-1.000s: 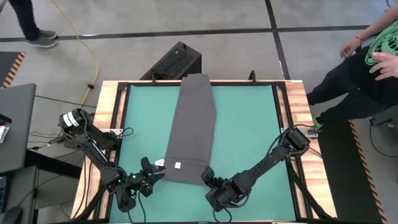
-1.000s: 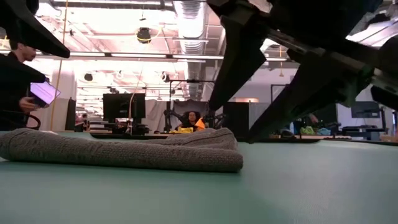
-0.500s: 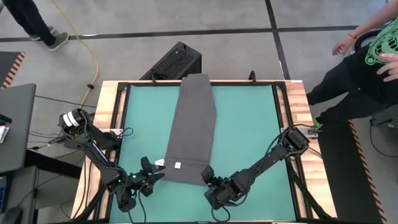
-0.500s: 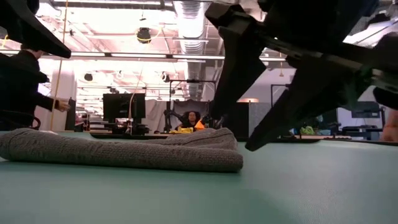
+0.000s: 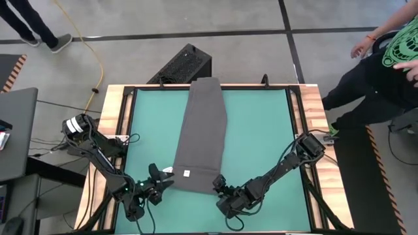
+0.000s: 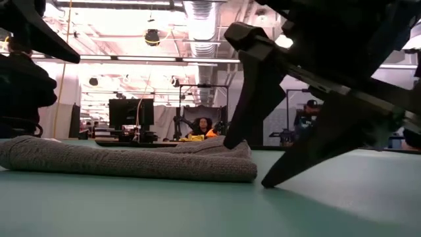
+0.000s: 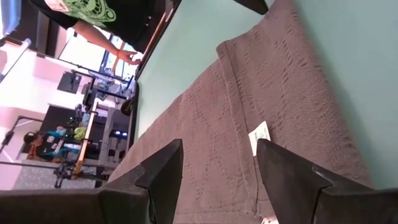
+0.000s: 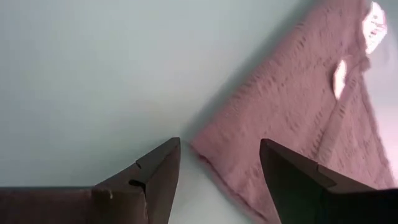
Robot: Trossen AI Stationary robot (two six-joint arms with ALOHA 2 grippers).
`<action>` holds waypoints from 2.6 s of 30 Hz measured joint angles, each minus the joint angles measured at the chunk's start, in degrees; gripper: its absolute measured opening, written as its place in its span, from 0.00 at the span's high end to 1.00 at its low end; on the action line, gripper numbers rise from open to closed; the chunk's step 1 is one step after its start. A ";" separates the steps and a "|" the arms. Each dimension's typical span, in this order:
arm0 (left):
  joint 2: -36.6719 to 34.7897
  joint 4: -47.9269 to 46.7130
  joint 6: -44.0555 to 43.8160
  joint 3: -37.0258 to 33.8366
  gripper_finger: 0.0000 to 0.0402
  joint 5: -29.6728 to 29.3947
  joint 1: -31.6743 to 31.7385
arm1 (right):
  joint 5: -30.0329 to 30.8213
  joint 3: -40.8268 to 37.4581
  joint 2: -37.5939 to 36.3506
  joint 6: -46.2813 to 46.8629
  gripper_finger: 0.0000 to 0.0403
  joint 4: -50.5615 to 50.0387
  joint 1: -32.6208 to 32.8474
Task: Roll towel into tight, uniform cylinder
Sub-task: Roll the gray towel
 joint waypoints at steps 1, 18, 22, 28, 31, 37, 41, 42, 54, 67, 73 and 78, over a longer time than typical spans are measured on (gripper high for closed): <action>0.00 0.02 -0.02 0.00 0.51 0.00 0.00 | 0.77 -0.13 0.00 0.00 0.38 0.17 0.00; 0.00 0.00 -1.26 0.00 0.51 0.02 0.00 | 1.16 -0.22 0.00 4.23 0.59 0.73 -1.73; 0.00 -0.50 -2.52 0.00 0.51 2.33 0.02 | 1.01 -0.22 0.00 5.86 0.75 0.70 -1.73; 0.02 -2.06 -1.40 -1.17 0.54 11.81 0.02 | 1.01 -0.22 0.00 6.01 0.94 0.74 -1.70; 0.02 -4.46 1.40 -1.25 0.54 14.40 0.02 | 1.01 -0.22 0.00 6.01 0.97 0.74 -1.68; 0.11 -9.32 7.37 -1.29 0.54 18.48 0.04 | 1.05 -0.22 0.02 6.76 0.88 0.74 -1.68; 0.46 -10.65 8.48 -1.29 0.54 23.50 -0.52 | 1.04 -0.22 0.00 7.39 0.87 0.41 -1.68; 0.46 -10.98 8.77 -1.29 0.54 23.54 -0.81 | 1.05 -0.22 0.01 7.39 0.87 0.41 -1.68; 0.40 3.33 15.76 -8.38 0.54 21.81 0.08 | 1.03 -0.22 0.01 8.01 0.87 0.45 -1.73; 0.18 12.32 22.31 -12.09 0.54 24.12 4.26 | 1.01 -0.22 0.02 8.90 0.87 0.65 -1.95; 0.24 13.17 25.56 -12.16 0.55 25.81 7.80 | 1.01 -0.22 0.00 8.90 0.87 0.79 -1.92; 0.33 14.30 25.34 -12.22 0.60 26.52 9.07 | 1.01 -0.22 0.00 8.93 0.87 0.81 -1.92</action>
